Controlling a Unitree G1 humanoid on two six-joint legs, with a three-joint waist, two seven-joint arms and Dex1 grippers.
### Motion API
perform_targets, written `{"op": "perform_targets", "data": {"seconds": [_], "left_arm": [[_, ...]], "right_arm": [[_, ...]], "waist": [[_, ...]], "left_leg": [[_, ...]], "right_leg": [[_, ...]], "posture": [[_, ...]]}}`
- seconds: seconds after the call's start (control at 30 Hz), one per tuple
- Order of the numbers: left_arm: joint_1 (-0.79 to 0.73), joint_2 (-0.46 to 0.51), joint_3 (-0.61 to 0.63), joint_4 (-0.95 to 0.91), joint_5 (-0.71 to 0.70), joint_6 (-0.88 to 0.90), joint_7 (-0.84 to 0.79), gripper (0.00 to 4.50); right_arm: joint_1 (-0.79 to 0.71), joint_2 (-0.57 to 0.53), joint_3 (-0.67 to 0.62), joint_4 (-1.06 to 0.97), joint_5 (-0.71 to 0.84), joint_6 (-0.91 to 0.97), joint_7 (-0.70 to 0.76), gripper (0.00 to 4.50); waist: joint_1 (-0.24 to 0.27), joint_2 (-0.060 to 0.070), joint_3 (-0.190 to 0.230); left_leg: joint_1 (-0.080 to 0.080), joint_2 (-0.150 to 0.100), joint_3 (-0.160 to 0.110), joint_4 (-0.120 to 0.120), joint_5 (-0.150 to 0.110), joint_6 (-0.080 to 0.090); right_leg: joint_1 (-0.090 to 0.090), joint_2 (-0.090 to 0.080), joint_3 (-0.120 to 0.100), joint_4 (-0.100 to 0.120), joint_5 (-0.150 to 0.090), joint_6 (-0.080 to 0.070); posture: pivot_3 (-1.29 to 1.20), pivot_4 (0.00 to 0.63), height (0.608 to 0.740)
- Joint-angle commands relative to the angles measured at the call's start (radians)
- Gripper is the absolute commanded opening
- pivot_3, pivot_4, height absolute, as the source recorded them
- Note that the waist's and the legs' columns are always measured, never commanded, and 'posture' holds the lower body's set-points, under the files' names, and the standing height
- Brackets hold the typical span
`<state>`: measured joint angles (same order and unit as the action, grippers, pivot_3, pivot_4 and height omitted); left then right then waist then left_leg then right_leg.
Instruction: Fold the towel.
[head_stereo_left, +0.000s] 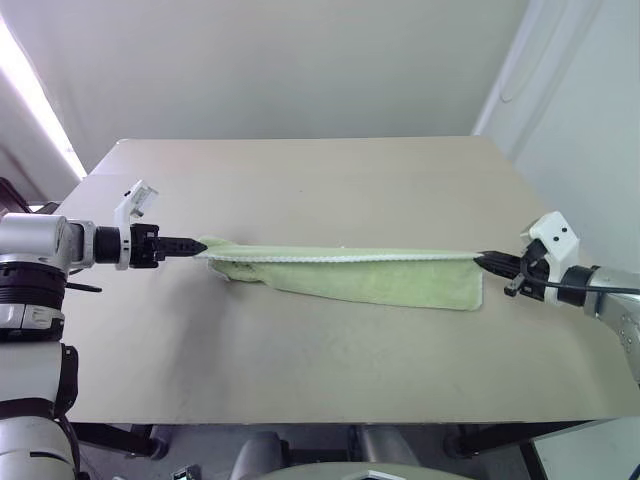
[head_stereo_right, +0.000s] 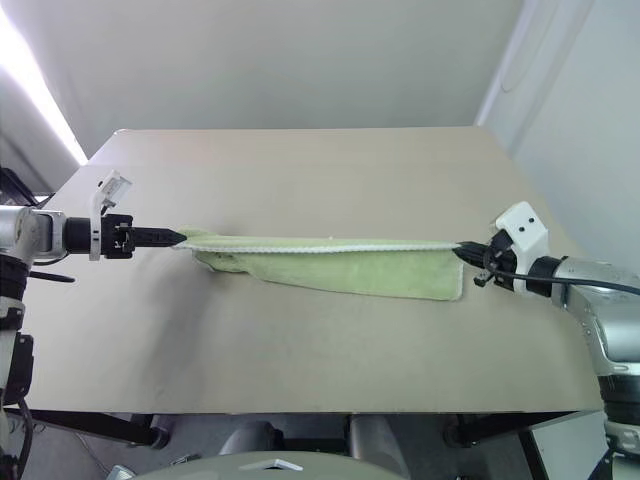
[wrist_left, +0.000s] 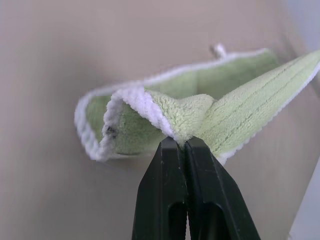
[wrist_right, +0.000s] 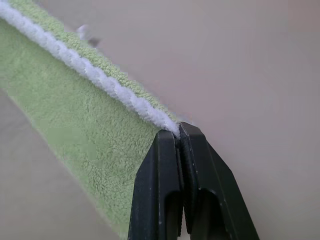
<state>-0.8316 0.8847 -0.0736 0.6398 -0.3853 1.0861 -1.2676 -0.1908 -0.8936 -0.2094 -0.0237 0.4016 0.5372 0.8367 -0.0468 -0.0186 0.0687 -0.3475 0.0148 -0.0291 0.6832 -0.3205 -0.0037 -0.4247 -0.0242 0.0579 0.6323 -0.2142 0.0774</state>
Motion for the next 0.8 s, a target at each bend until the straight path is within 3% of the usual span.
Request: {"op": "perform_targets", "data": {"seconds": [0.03,0.6,0.8], "left_arm": [[-0.061,-0.025,0.043,0.103,0.043,0.008,0.128,0.0],[-0.118,-0.168,0.083,0.252,0.082,-0.046,0.32,0.0],[-0.15,-0.165,0.172,0.236,0.05,-0.144,0.345,0.0]], "right_arm": [[-0.068,0.023,0.011,0.052,-0.053,-0.001,-0.069,0.05],[-0.209,0.171,0.121,0.218,-0.178,-0.027,-0.184,0.05],[-0.265,0.186,-0.026,0.203,-0.079,-0.036,-0.207,0.05]], "waist": [[0.0,0.0,0.0],[0.001,0.0,0.0],[0.001,0.0,0.0]], "left_leg": [[0.0,0.0,0.0,0.0,0.0,0.0],[-0.003,-0.001,-0.001,0.0,0.0,0.0],[-0.004,-0.001,-0.001,0.0,0.0,0.0]], "right_leg": [[0.0,0.0,0.0,0.0,0.0,0.0],[-0.002,0.0,0.0,0.0,0.002,0.002],[-0.002,0.0,0.0,0.0,0.005,0.0]], "posture": [[0.0,0.0,0.712],[0.0,0.0,0.712],[0.0,0.0,0.712]]}}
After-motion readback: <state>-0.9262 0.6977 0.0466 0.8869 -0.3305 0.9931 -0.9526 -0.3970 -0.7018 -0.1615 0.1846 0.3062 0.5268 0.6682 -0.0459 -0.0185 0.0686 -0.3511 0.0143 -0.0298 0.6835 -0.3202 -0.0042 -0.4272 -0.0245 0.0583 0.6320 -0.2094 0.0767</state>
